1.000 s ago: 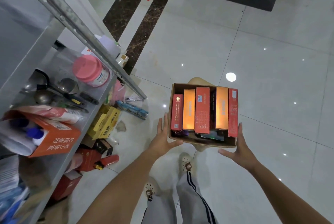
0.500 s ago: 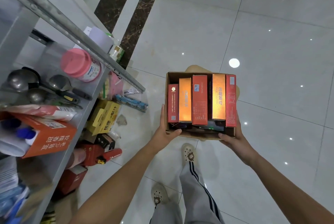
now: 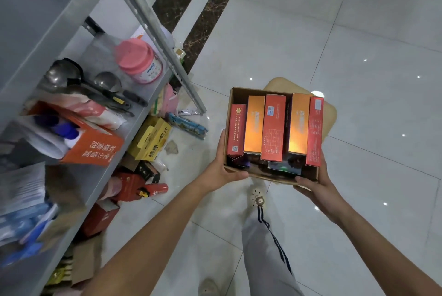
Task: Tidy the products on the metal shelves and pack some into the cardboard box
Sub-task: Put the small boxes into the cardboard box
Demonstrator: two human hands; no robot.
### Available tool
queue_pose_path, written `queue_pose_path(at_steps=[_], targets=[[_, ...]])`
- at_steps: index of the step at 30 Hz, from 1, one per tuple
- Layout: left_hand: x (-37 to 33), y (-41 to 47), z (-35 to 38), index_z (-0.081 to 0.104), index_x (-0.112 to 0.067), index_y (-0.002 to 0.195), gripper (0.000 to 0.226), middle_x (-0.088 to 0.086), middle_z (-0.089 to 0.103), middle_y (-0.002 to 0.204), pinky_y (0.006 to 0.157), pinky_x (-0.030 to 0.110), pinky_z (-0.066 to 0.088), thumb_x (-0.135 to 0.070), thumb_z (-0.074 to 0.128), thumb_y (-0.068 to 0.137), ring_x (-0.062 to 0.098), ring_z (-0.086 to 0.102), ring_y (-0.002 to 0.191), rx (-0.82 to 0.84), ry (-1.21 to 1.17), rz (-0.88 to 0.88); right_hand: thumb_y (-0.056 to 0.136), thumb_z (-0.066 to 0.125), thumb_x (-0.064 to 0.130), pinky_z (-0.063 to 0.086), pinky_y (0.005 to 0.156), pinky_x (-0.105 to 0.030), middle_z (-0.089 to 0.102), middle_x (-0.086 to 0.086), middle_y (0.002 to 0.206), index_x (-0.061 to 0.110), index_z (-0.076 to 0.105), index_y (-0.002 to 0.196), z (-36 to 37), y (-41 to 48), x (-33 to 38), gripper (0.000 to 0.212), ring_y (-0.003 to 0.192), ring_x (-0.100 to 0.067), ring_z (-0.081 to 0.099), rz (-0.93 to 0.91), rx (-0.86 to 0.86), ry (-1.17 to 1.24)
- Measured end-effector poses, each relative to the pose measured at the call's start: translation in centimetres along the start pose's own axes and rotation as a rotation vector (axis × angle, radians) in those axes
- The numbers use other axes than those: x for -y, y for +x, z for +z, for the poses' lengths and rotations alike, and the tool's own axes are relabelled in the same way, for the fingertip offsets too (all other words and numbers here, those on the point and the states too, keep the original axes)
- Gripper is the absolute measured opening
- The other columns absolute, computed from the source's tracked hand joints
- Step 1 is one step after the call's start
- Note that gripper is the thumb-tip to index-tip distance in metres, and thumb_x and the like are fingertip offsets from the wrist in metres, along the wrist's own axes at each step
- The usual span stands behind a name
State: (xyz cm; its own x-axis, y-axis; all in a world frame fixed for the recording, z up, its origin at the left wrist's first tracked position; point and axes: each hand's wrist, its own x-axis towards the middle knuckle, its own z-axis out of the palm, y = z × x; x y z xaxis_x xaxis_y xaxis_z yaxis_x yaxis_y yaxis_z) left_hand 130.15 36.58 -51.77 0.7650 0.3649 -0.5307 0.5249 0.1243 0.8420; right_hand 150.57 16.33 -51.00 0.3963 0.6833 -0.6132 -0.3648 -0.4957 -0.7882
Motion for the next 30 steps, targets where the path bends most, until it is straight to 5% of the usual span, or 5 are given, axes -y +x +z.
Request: queue_pose_path(at_steps=[4, 8, 15, 23, 30], targets=[[3.2, -6.8, -0.6, -0.022, -0.035, 0.15, 0.127, -0.013, 0.028, 0.154, 0.11, 0.037, 0.042, -0.016, 0.08, 0.078, 0.007, 0.037, 0.14, -0.057, -0.051, 0.023, 0.094, 0.056, 0.002, 0.048, 0.1, -0.041, 0.046, 0.017, 0.136, 0.06, 0.01, 0.143, 4.4, -3.7, -1.3, 0.089, 0.124, -0.014, 0.052, -0.044, 0.054, -0.051], [6.6, -14.3, -2.0, -0.026, -0.034, 0.149, 0.131, -0.012, 0.021, 0.152, 0.095, 0.005, 0.037, -0.017, 0.082, 0.076, 0.005, 0.029, 0.138, -0.127, -0.042, 0.045, 0.094, 0.055, 0.002, 0.052, 0.095, -0.04, 0.049, 0.012, 0.135, 0.055, 0.01, 0.145, 10.4, -8.0, -4.7, 0.086, 0.119, -0.014, 0.056, -0.069, 0.107, -0.081], [17.8, -25.9, -2.9, -0.016, -0.047, 0.149, 0.138, -0.012, 0.022, 0.158, 0.115, 0.046, 0.035, -0.041, 0.09, 0.061, 0.01, 0.029, 0.144, -0.309, -0.062, 0.047, 0.094, 0.059, 0.009, 0.053, 0.095, -0.041, 0.051, 0.009, 0.135, 0.053, 0.015, 0.145, 19.2, -11.1, -12.4, 0.081, 0.116, -0.011, 0.059, -0.018, 0.273, -0.175], [36.3, -30.8, 0.5, -0.013, -0.039, 0.152, 0.136, -0.015, 0.033, 0.154, 0.106, 0.046, 0.046, -0.031, 0.091, 0.065, 0.009, 0.039, 0.139, -0.609, -0.269, 0.046, 0.089, 0.063, 0.019, 0.055, 0.092, -0.037, 0.046, 0.019, 0.135, 0.054, 0.006, 0.146, 26.9, -5.0, -25.2, 0.088, 0.121, -0.012, 0.054, -0.012, 0.569, -0.353], [51.4, -30.3, 4.2, -0.005, -0.045, 0.151, 0.127, -0.014, 0.034, 0.153, 0.106, 0.049, 0.045, -0.031, 0.089, 0.067, 0.01, 0.041, 0.138, -0.828, -0.295, 0.06, 0.094, 0.059, 0.011, 0.05, 0.098, -0.049, 0.047, 0.016, 0.135, 0.055, 0.011, 0.145, 31.6, 2.5, -38.6, 0.083, 0.123, -0.016, 0.053, -0.034, 0.741, -0.428]])
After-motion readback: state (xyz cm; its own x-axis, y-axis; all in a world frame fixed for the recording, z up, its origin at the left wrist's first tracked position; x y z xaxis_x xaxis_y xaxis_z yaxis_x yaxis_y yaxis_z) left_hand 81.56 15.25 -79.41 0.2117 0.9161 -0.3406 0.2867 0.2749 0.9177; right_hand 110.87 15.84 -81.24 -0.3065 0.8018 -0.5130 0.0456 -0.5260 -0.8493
